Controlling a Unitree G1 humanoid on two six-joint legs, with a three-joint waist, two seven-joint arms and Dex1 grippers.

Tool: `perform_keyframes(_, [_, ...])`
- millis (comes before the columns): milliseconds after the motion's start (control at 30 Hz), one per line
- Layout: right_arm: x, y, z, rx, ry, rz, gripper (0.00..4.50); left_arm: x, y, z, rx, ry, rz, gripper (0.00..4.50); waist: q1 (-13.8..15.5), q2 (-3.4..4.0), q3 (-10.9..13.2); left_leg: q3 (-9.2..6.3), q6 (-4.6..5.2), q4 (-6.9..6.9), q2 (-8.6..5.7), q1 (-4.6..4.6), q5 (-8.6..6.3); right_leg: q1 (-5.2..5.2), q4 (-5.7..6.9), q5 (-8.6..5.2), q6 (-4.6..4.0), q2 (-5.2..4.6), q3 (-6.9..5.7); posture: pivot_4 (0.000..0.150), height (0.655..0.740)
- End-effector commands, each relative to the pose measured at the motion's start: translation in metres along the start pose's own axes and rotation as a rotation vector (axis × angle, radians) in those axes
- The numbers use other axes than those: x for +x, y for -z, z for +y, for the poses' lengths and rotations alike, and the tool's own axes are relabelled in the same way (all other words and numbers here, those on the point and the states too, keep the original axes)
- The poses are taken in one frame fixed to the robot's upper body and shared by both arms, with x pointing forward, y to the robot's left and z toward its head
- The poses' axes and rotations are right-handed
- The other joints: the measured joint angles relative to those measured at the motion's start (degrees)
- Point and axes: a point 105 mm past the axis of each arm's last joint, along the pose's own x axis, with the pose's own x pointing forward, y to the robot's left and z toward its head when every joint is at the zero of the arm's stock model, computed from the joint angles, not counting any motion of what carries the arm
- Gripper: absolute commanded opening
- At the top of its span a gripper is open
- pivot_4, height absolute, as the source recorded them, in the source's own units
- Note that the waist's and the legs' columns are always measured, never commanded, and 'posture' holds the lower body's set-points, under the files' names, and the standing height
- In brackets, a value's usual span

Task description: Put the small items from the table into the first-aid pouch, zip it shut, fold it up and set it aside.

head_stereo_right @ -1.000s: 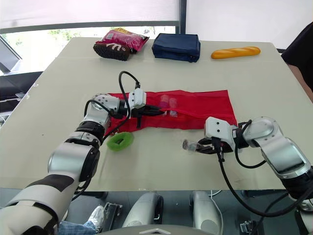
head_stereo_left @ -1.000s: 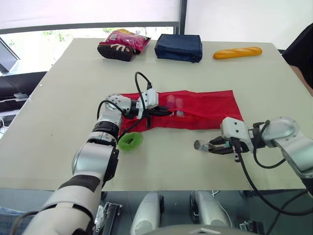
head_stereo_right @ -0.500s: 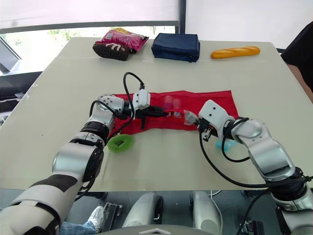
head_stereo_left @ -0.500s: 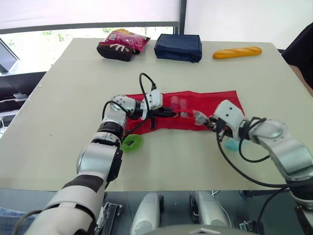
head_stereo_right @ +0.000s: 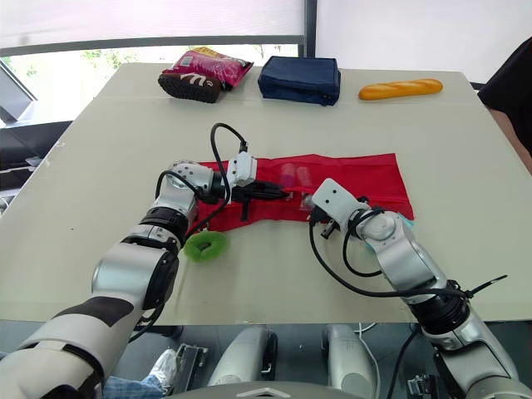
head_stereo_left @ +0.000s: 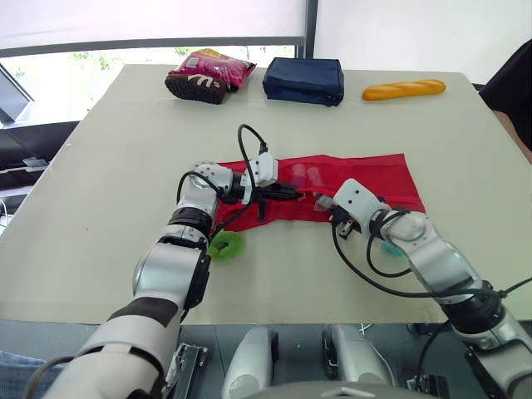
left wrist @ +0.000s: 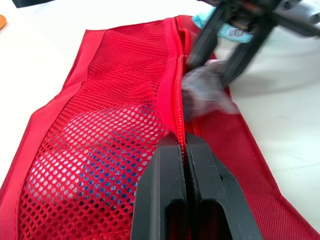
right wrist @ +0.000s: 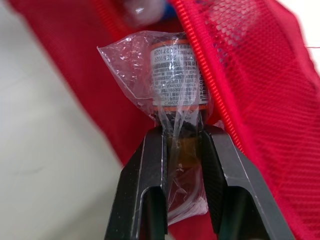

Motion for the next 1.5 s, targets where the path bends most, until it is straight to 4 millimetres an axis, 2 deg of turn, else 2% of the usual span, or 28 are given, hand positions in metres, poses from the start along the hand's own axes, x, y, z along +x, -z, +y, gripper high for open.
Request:
perform_keyframes(33, [-0.005, -0.017, -0.027, -0.006, 0.160, -0.062, 0.42, 0.000, -0.010, 0.003, 0.050, 0.002, -0.031, 0.00, -0.01, 0.00, 0.00, 0.00, 0.00, 0.00, 0.00, 0.00, 0.00, 0.00, 0.00, 0.00, 0.00, 0.00, 0.00, 0.150, 0.7105])
perform_keyframes(200, [0.003, -0.020, -0.027, 0.038, 0.201, -0.068, 0.42, 0.003, -0.011, 0.001, 0.052, 0.019, -0.038, 0.00, -0.04, 0.00, 0.00, 0.01, 0.00, 0.00, 0.00, 0.00, 0.00, 0.00, 0.00, 0.00, 0.00, 0.00, 0.00, 0.150, 0.7105])
perform_keyframes(467, [0.032, -0.036, -0.027, 0.063, 0.257, -0.125, 0.42, 0.006, -0.012, 0.000, 0.054, 0.028, -0.041, 0.00, -0.27, 0.01, 0.00, 0.00, 0.00, -0.01, 0.00, 0.01, 0.00, -0.01, 0.01, 0.00, 0.00, 0.01, 0.00, 0.150, 0.7105])
perform_keyframes(667, [0.041, -0.046, -0.020, 0.107, 0.211, -0.185, 0.42, 0.006, -0.014, 0.001, 0.053, 0.025, -0.048, 0.00, -0.27, 0.01, 0.00, 0.00, 0.00, -0.02, 0.00, 0.01, 0.00, -0.01, 0.00, 0.00, 0.00, 0.01, 0.00, 0.150, 0.7105])
perform_keyframes(733, [0.040, -0.047, -0.018, 0.128, 0.184, -0.197, 1.51, 0.006, -0.013, 0.000, 0.052, 0.027, -0.047, 0.00, -0.28, 0.01, 0.00, -0.01, 0.00, -0.02, 0.00, 0.01, 0.00, -0.01, 0.01, 0.00, 0.00, 0.01, 0.01, 0.150, 0.7105])
perform_keyframes(833, [0.037, -0.044, -0.017, 0.142, 0.162, -0.204, 2.42, 0.004, -0.011, 0.000, 0.051, 0.029, -0.042, 0.00, -0.32, 0.01, 0.00, -0.02, 0.00, -0.02, 0.00, 0.00, 0.00, -0.01, 0.01, 0.00, 0.00, 0.01, 0.00, 0.150, 0.7105])
perform_keyframes(900, [0.033, -0.041, -0.018, 0.143, 0.143, -0.199, 3.24, 0.002, -0.011, 0.000, 0.049, 0.023, -0.038, 0.00, -0.32, 0.01, 0.00, -0.03, 0.00, -0.02, 0.00, 0.01, 0.00, -0.01, 0.02, 0.00, 0.00, 0.02, 0.00, 0.150, 0.7105])
perform_keyframes(967, [0.022, -0.038, -0.013, 0.136, 0.075, -0.205, 3.84, 0.000, -0.010, 0.002, 0.046, 0.013, -0.033, 0.00, -0.23, 0.01, 0.00, -0.04, 0.00, -0.02, 0.00, 0.01, 0.00, -0.01, 0.02, 0.00, 0.00, 0.02, 0.00, 0.150, 0.7105])
perform_keyframes(1167, [-0.017, -0.036, 0.003, 0.179, -0.078, -0.218, 3.84, -0.006, -0.007, 0.003, 0.038, -0.003, -0.018, 0.00, -0.19, 0.01, 0.00, -0.07, 0.01, -0.02, 0.00, -0.02, 0.00, 0.00, 0.00, 0.00, 0.00, 0.00, -0.02, 0.150, 0.7105])
perform_keyframes(1300, [-0.036, -0.034, 0.000, 0.223, -0.094, -0.226, 3.84, -0.007, -0.008, 0.005, 0.037, -0.007, -0.018, 0.00, -0.16, 0.01, 0.00, -0.08, 0.01, -0.02, 0.06, 0.02, 0.00, 0.00, 0.01, -0.01, 0.00, 0.08, -0.03, 0.150, 0.7105])
perform_keyframes(1367, [-0.039, -0.027, -0.003, 0.253, -0.078, -0.211, 3.84, -0.007, -0.009, 0.005, 0.038, -0.005, -0.020, 0.00, -0.12, 0.01, -0.01, -0.07, 0.01, -0.02, 0.06, 0.02, 0.00, 0.00, 0.01, -0.01, 0.00, 0.08, -0.02, 0.150, 0.7105])
perform_keyframes(1400, [-0.038, -0.021, -0.005, 0.255, -0.063, -0.196, 3.29, -0.006, -0.010, 0.005, 0.038, -0.002, -0.022, 0.00, -0.10, 0.01, -0.01, -0.06, 0.01, -0.02, 0.06, 0.02, 0.00, 0.01, -0.01, -0.01, 0.00, 0.07, -0.02, 0.150, 0.7105])
perform_keyframes(1433, [-0.034, -0.017, -0.007, 0.253, -0.048, -0.179, 3.03, -0.005, -0.010, 0.004, 0.038, 0.004, -0.025, 0.00, -0.09, 0.01, -0.01, -0.06, 0.01, -0.02, 0.05, 0.02, 0.00, 0.01, -0.02, -0.01, 0.00, 0.07, -0.02, 0.150, 0.7105])
perform_keyframes(1467, [-0.030, -0.014, -0.008, 0.254, -0.035, -0.169, 2.38, -0.004, -0.010, 0.003, 0.040, 0.012, -0.026, 0.00, -0.09, 0.01, -0.01, -0.05, 0.01, -0.02, 0.04, 0.01, 0.00, 0.01, -0.02, -0.01, 0.00, 0.05, -0.02, 0.150, 0.7105])
perform_keyframes(1500, [-0.026, -0.014, -0.008, 0.257, -0.026, -0.163, 2.01, -0.003, -0.011, 0.003, 0.042, 0.017, -0.028, 0.00, -0.14, 0.01, 0.00, -0.03, 0.01, -0.02, 0.03, 0.01, 0.00, 0.01, -0.03, -0.01, 0.00, 0.05, -0.01, 0.150, 0.7105])
